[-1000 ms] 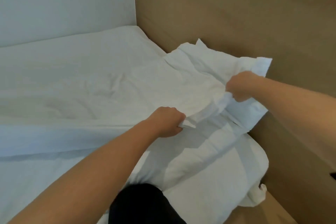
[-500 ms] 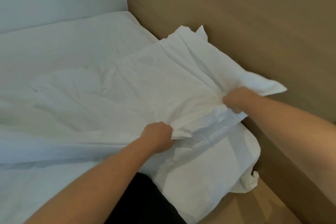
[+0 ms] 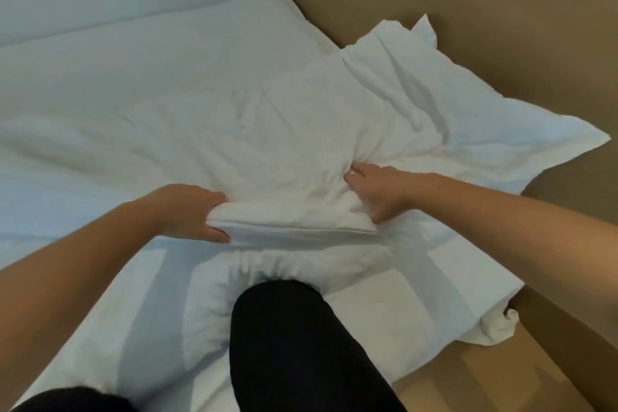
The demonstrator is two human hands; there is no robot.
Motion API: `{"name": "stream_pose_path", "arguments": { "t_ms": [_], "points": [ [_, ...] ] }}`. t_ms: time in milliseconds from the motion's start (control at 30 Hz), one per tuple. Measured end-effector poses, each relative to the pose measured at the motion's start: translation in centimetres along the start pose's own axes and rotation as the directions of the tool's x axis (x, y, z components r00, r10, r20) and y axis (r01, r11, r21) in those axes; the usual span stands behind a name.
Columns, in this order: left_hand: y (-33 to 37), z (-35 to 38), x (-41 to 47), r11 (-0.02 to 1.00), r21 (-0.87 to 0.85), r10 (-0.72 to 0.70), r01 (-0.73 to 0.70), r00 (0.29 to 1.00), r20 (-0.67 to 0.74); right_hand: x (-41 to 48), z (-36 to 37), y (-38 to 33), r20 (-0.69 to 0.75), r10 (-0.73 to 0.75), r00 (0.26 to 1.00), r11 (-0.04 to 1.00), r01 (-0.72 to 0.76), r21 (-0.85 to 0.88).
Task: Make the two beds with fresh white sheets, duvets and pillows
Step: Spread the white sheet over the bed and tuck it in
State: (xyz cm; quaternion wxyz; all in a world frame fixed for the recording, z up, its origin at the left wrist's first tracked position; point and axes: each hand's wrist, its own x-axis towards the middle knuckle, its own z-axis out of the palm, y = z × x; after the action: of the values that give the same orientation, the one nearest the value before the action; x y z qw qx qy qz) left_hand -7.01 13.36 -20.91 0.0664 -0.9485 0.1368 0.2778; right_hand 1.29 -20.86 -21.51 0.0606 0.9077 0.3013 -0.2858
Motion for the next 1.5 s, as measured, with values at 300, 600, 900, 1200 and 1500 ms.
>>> {"name": "stream_pose_path", "arguments": {
  "t_ms": [300,600,900,1200,1500],
  "points": [
    [-2.6,2.6,-6.7,0.954,0.047,-0.274,0.295,0.928,-0.253,2.3,-1.6,-16.0,-0.247,-0.262,0.933,0.95,0.295,0.105],
    [0.6,11.0,-10.2,0.943,-0.309,-0.074,0.124,0.983,0.167,3.5,3.3,-18.2,0.009,-0.315,0.949,0.946,0.313,0.088],
    [-1.7,5.8,-4.8,0.772,-0.626,-0.254,0.111,0.957,-0.144,5.6,1.5,-13.2,-0.452,0.02,0.892,0.99,0.046,0.133],
    [-1.5,-2.6,9.9,0.924,-0.363,-0.284,0.117,0.846,-0.45,11.9,-4.4,-0.8,-0.47,0.155,0.869,0.988,-0.143,0.061],
    [-6.4,-6.4,21.9,0.821,-0.475,-0.469,0.318,0.849,-0.243,20.7,-14.7,12.2,-0.668,0.383,0.638,0.865,-0.502,0.016]
  ]
}}
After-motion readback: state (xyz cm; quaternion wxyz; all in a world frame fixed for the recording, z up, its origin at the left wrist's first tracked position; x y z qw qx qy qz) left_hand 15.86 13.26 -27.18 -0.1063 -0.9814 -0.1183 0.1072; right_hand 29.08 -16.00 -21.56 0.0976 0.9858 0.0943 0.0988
